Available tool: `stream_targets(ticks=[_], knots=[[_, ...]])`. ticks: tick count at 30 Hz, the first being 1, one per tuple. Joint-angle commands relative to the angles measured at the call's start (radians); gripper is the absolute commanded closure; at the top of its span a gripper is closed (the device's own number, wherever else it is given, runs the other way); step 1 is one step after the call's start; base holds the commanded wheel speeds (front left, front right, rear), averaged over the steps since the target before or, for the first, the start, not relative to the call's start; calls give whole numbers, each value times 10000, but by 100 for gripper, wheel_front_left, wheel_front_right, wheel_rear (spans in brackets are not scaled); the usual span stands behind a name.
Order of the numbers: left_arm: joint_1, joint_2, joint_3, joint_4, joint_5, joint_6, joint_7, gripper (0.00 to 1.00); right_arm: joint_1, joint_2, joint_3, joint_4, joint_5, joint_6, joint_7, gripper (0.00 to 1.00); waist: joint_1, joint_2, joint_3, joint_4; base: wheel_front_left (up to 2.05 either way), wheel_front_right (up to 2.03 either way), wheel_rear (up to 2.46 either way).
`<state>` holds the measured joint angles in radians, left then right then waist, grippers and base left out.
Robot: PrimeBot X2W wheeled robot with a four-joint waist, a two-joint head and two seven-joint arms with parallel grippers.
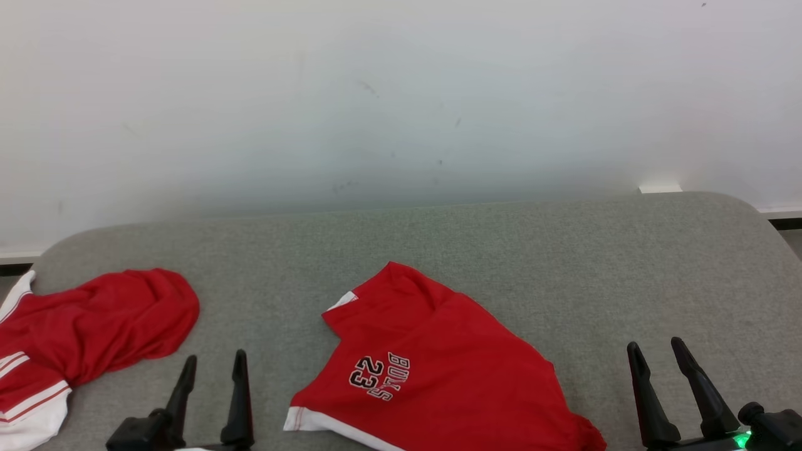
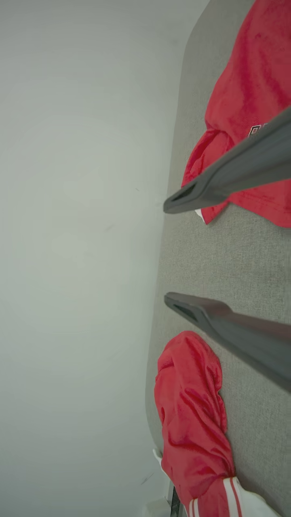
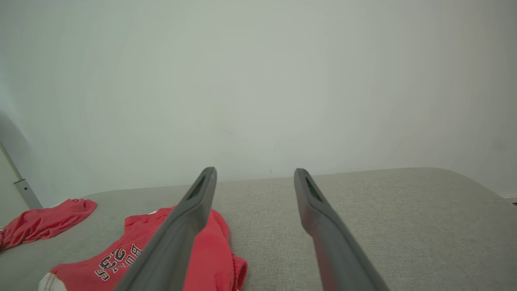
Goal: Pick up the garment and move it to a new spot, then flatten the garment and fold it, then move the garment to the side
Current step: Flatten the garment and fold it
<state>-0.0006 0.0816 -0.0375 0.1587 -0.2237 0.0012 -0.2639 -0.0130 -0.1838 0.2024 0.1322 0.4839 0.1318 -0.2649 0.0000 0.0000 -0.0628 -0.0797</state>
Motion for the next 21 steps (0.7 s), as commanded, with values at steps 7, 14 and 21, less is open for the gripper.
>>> stream_targets(ticks=[7, 14, 21], knots=[[6, -169, 271, 157, 343, -253, -7, 0, -97, 9, -132, 154, -72, -21, 10, 0, 0, 0, 28, -64, 0, 0, 0], [-1, -248, 399, 192, 530, -423, -8, 0, -94, -192, 97, 42, -14, -21, 10, 0, 0, 0, -2, -88, 0, 0, 0], [-11, -275, 256, 471, 265, -793, -6, 0, 512, -1156, 907, -375, 857, -21, 10, 0, 0, 0, 158, -35, 0, 0, 0]])
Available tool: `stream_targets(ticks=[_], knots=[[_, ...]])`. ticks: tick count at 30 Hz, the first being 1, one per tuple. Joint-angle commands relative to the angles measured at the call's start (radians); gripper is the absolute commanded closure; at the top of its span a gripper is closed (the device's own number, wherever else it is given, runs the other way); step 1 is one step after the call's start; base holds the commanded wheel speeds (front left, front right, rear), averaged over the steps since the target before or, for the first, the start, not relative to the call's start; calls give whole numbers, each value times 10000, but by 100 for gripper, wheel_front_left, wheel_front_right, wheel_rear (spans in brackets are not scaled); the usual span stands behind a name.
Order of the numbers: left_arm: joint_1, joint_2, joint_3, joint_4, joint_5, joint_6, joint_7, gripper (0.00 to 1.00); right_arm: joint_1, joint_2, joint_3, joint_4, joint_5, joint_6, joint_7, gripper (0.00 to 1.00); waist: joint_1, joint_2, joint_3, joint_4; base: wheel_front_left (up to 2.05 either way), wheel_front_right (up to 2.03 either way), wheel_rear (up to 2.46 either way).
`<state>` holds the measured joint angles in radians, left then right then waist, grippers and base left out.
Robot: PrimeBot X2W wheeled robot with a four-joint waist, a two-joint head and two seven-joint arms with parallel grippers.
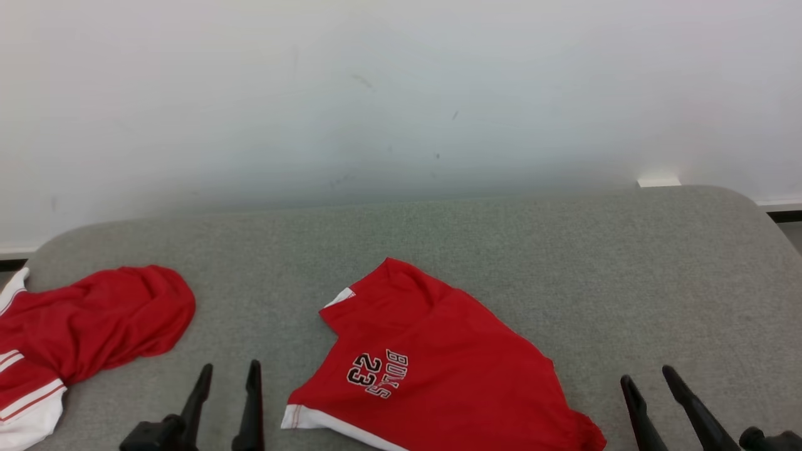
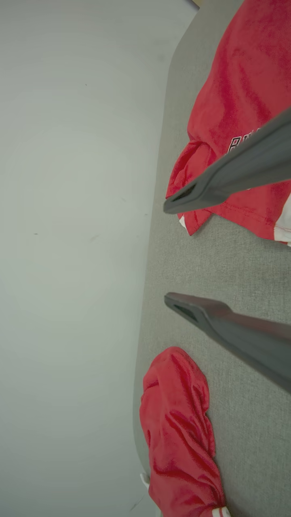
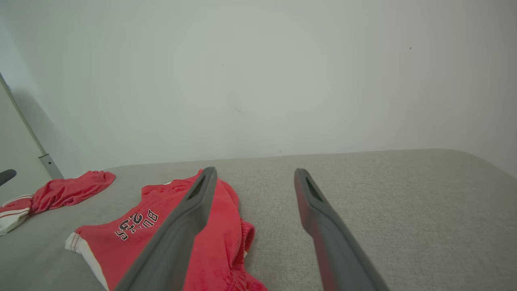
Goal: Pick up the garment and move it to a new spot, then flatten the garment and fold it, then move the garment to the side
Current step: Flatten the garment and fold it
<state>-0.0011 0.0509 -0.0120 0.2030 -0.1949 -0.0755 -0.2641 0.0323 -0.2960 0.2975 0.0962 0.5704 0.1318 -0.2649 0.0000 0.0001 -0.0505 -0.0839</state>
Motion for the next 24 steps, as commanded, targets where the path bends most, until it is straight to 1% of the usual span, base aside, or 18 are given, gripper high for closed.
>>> stream_targets(ticks=[1, 7, 11, 14, 20, 24], knots=[[-40, 30, -55, 100, -6, -59, -6, 0, 147, -280, 121, -99, 130, -21, 10, 0, 0, -1, 93, 18, 0, 0, 0], [-186, 50, -382, 844, -91, -273, -5, 0, 632, -1277, 1723, -68, 862, -21, 10, 0, 0, -1, 394, -24, 0, 0, 0], [-390, 175, -624, 1467, -199, -370, 150, 0, 394, -1545, 3029, 341, 1292, -21, 40, 0, 0, -1, 540, -93, 0, 0, 0], [-560, 258, -798, 1878, -345, -432, 388, 0, 99, -1563, 3679, 797, 1618, -21, 38, 0, 0, -1, 640, -110, 0, 0, 0], [-1154, 528, -1190, 2716, -574, -511, 866, 0, -532, -1334, 4238, 1701, 2047, -21, 21, 0, 0, -1, 847, -58, 0, 0, 0], [-1660, 617, -1535, 3515, -801, -544, 1254, 0, -1067, -1261, 4881, 2200, 2251, -21, 18, 0, 0, -1, 950, -34, 0, 0, 0]])
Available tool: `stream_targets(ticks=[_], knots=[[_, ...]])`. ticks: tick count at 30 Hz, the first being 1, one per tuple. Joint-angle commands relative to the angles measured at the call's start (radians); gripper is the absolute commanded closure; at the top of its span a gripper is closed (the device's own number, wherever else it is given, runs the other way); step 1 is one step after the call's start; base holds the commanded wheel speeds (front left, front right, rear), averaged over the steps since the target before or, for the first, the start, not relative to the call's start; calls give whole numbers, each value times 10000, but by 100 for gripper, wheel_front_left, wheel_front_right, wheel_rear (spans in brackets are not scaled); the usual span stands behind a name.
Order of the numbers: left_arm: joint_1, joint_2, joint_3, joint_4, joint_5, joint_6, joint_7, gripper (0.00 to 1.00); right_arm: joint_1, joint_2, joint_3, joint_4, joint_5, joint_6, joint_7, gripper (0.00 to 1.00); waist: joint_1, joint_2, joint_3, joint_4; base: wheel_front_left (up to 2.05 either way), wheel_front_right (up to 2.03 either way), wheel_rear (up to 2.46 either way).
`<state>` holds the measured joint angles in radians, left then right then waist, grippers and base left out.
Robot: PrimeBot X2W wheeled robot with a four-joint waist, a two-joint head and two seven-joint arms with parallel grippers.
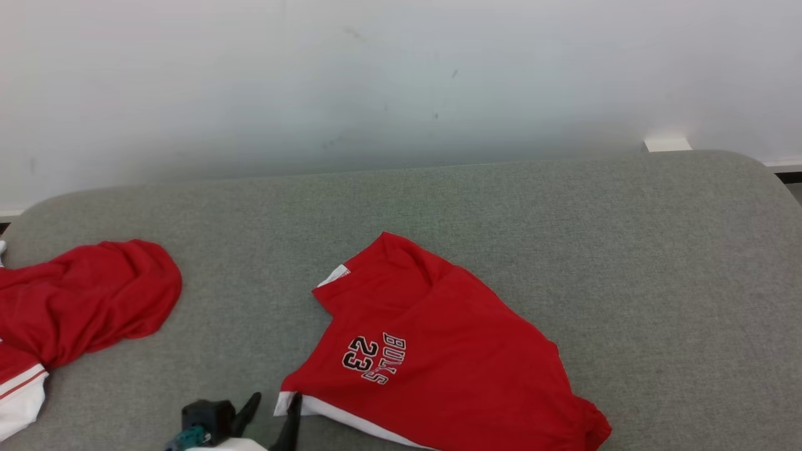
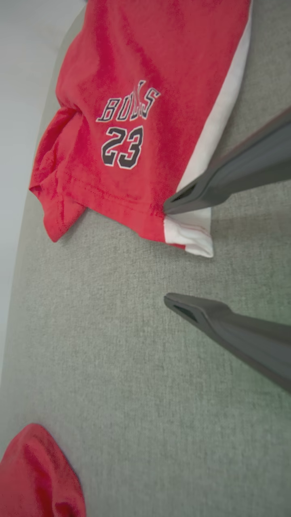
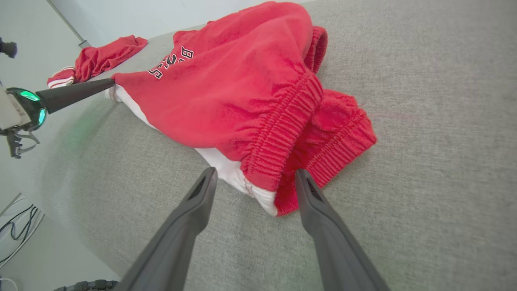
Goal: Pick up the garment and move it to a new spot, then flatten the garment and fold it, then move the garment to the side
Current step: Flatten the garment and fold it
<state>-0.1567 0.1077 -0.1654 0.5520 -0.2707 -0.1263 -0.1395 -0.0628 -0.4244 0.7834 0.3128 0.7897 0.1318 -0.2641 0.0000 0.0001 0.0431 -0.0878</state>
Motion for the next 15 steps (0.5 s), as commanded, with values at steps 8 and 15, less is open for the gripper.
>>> stream_targets(ticks=[8, 15], knots=[[-759, 254, -956, 1077, -602, -47, 213, 16, -898, 35, 1117, 664, 615, -21, 6, 34, 0, -1, 103, -58, 0, 0, 0], [-698, 574, -1487, 1034, -1183, -50, -159, 100, -1156, -57, 1327, 385, 770, -21, 4, 100, 0, -1, 63, -106, 0, 0, 0]])
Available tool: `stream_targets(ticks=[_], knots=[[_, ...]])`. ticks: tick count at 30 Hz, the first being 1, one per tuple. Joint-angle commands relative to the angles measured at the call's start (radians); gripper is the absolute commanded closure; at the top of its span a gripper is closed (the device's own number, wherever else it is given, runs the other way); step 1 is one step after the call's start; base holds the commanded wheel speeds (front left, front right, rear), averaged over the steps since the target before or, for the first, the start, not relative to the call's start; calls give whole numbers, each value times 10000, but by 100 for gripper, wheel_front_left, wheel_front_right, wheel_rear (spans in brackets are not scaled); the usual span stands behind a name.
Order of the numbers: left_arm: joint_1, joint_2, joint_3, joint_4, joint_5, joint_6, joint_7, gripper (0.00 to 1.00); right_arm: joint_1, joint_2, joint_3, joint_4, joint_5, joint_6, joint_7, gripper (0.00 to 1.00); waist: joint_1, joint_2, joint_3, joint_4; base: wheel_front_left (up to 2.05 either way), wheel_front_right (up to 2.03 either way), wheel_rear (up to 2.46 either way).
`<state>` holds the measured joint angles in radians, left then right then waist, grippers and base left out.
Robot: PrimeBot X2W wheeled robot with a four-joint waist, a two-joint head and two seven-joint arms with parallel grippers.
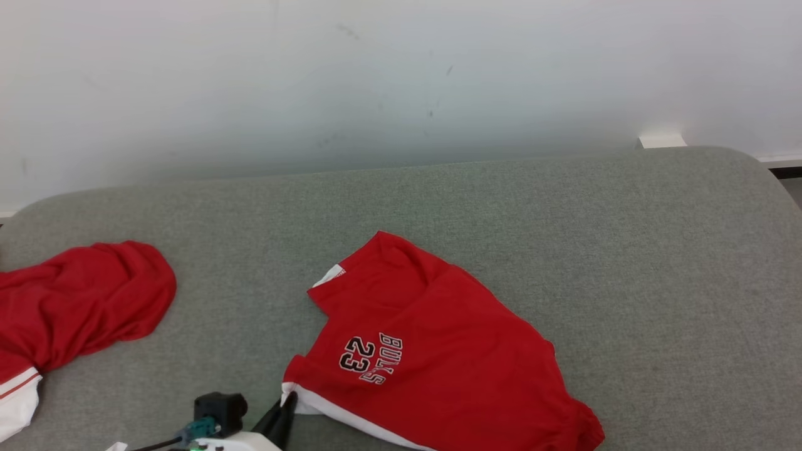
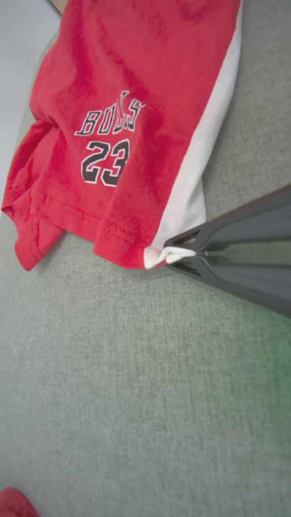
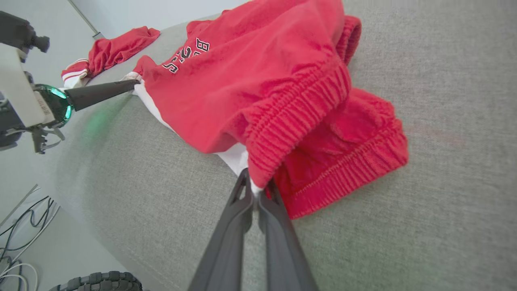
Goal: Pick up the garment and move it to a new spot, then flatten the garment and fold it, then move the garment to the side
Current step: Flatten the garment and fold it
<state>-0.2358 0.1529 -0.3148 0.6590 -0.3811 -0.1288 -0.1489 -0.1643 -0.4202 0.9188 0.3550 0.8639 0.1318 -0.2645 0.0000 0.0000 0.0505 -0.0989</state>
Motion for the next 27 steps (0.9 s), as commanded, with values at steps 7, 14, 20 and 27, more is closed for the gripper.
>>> stream_targets(ticks=[7, 14, 20, 27], knots=[[70, 410, -89, -812, -353, -26, -317, 100, -116, -529, -246, -1341, 615, -21, 6, 100, 0, 0, -164, 153, 0, 0, 0], [-839, 707, -185, -2163, -479, -27, 69, 100, -1261, -1472, -231, -2506, 1356, -21, 7, 100, 0, 0, 126, 180, 0, 0, 0], [-3014, 1086, -473, -2660, -666, -25, 780, 100, -3754, -2123, 163, -2698, 2098, -21, 43, 100, 0, 0, 1187, 185, 0, 0, 0], [-6092, 1301, -773, -1810, -1294, -26, 1273, 100, -6654, -2466, 384, -2357, 3228, -21, 174, 100, 0, 0, 2575, 153, 0, 0, 0]])
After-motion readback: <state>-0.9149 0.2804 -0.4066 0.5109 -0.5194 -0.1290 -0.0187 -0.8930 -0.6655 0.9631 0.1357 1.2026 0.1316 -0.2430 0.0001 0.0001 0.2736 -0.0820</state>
